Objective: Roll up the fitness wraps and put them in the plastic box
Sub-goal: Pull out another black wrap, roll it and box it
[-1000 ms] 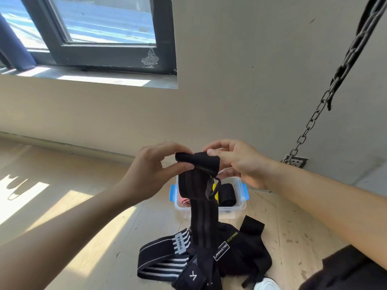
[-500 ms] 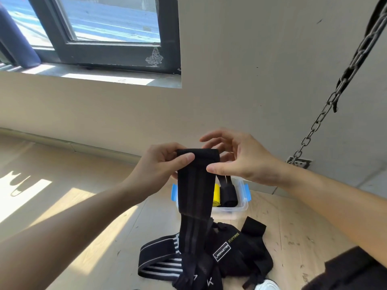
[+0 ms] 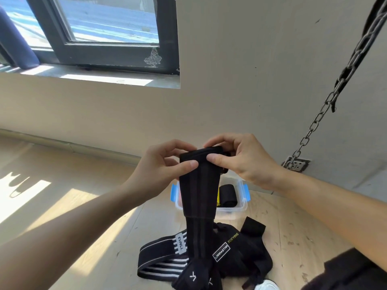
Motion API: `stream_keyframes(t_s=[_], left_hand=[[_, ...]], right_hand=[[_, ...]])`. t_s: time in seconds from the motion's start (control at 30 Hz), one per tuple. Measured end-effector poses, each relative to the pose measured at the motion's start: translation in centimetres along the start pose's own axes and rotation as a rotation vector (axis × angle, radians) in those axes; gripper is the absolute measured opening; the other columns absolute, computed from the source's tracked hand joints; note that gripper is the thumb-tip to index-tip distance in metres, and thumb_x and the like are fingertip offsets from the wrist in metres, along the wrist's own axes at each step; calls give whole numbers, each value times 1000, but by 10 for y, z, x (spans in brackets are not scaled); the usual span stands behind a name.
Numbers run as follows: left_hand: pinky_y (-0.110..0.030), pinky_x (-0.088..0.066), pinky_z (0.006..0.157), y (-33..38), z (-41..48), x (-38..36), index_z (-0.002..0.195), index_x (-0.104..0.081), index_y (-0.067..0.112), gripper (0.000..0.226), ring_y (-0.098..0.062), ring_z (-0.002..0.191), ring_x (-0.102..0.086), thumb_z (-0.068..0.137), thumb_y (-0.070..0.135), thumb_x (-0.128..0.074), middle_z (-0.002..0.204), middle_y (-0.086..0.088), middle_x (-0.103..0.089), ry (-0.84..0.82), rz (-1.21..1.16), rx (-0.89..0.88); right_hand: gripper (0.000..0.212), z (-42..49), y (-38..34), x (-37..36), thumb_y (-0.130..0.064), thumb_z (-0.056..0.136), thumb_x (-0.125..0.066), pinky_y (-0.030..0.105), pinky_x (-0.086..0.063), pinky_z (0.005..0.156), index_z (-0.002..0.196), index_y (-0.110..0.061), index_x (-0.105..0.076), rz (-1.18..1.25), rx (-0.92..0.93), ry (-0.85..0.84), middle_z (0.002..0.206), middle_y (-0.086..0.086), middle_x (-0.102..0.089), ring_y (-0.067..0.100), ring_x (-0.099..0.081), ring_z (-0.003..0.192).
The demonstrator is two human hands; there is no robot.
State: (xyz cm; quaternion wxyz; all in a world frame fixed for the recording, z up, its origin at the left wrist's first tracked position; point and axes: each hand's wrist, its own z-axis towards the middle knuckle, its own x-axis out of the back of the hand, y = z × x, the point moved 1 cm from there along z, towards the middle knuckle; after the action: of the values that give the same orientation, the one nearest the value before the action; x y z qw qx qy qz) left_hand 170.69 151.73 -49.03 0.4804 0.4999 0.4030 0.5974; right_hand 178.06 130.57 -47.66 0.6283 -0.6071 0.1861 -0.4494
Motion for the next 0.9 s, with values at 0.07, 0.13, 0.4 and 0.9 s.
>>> stream_keyframes(t_s=[0.07,0.13,0.4,0.9], left_hand=[[-48,-62,64,1,0,-2,107,-73,10,16,-42,79,-73,92,7,-72,92,-18,-74,17,5,-18],[-49,-62,61,3,-1,-4,106,-72,10,13,-42,77,-72,95,4,-68,90,-18,-74,34,24,-27],[-57,-60,66,2,-1,-6,98,-70,25,12,-43,75,-70,90,16,-68,93,-4,-72,72,114,-127],[-37,-62,73,11,3,-1,109,-68,8,15,-29,86,-74,94,6,-70,101,-22,-73,-2,-70,100]], right_hand=[[17,0,-1,-1,-3,92,-70,29,-59,66,108,-7,-69,23,-20,14,89,12,-77,19,-75,77],[15,0,-3,-3,-8,93,-70,30,-58,64,109,-9,-69,33,-44,5,90,14,-76,20,-74,75],[18,1,0,-8,-16,97,-64,24,-52,56,107,-4,-73,137,-128,6,68,0,-71,11,-61,55],[29,3,-7,-8,1,86,-75,31,-60,86,113,-12,-74,59,11,41,99,8,-77,20,-74,94]])
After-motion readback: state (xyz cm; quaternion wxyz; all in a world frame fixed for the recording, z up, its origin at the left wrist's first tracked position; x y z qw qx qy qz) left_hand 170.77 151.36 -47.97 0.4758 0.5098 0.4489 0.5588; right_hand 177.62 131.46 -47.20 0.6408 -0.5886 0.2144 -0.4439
